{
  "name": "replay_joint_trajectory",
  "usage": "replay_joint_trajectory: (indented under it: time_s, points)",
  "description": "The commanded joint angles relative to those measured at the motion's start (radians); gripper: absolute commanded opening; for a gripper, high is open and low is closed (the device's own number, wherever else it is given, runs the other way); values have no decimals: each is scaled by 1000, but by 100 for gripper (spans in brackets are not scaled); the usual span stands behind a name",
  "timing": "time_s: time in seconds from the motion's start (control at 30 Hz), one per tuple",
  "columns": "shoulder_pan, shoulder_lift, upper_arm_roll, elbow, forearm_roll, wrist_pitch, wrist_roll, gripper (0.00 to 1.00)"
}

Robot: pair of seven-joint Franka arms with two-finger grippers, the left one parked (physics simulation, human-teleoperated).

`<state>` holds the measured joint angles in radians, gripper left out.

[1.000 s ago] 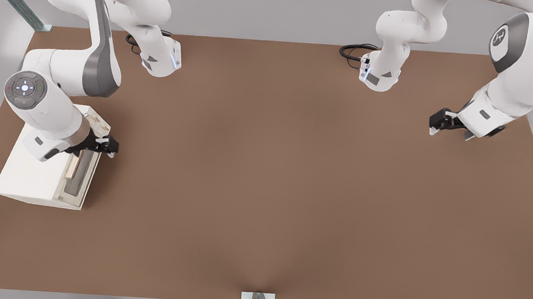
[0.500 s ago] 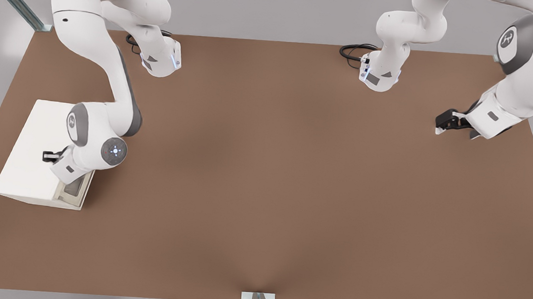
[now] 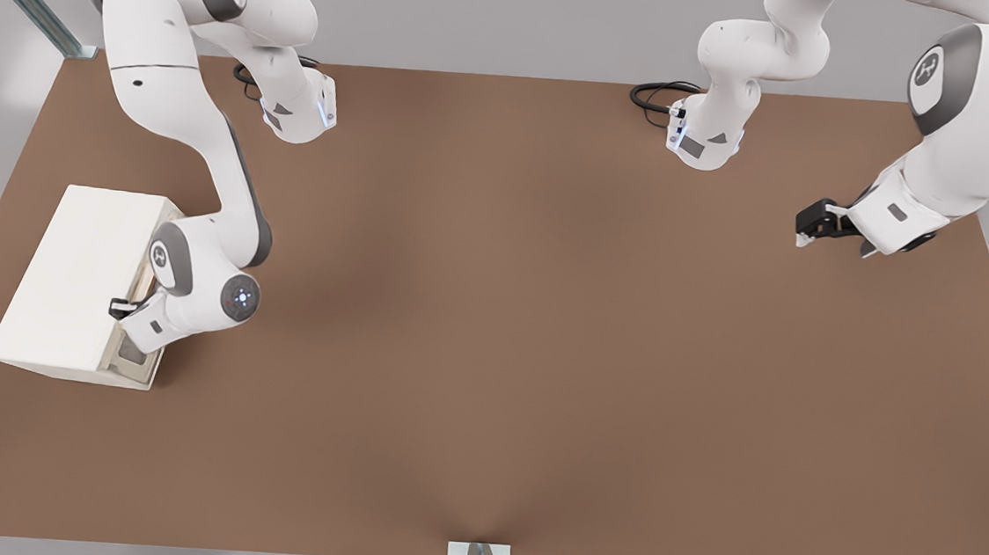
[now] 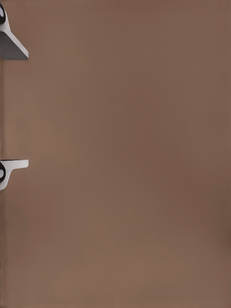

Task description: Keep left arm still and open the oven door with right arm

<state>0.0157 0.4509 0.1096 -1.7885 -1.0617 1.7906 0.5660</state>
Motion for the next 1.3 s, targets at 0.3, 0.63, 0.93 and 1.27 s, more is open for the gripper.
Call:
replay_joint_trajectory:
  time_s: [0.3, 0.63, 0.93, 1.27]
  points:
    - [-16, 15, -1, -2, -14, 18, 242, 21]
    - [-16, 31, -1, -2, -17, 13, 244, 21]
    - [95, 55, 4, 4, 19, -68, 348, 21]
    - [81, -50, 16, 548, 927, -171, -403, 100]
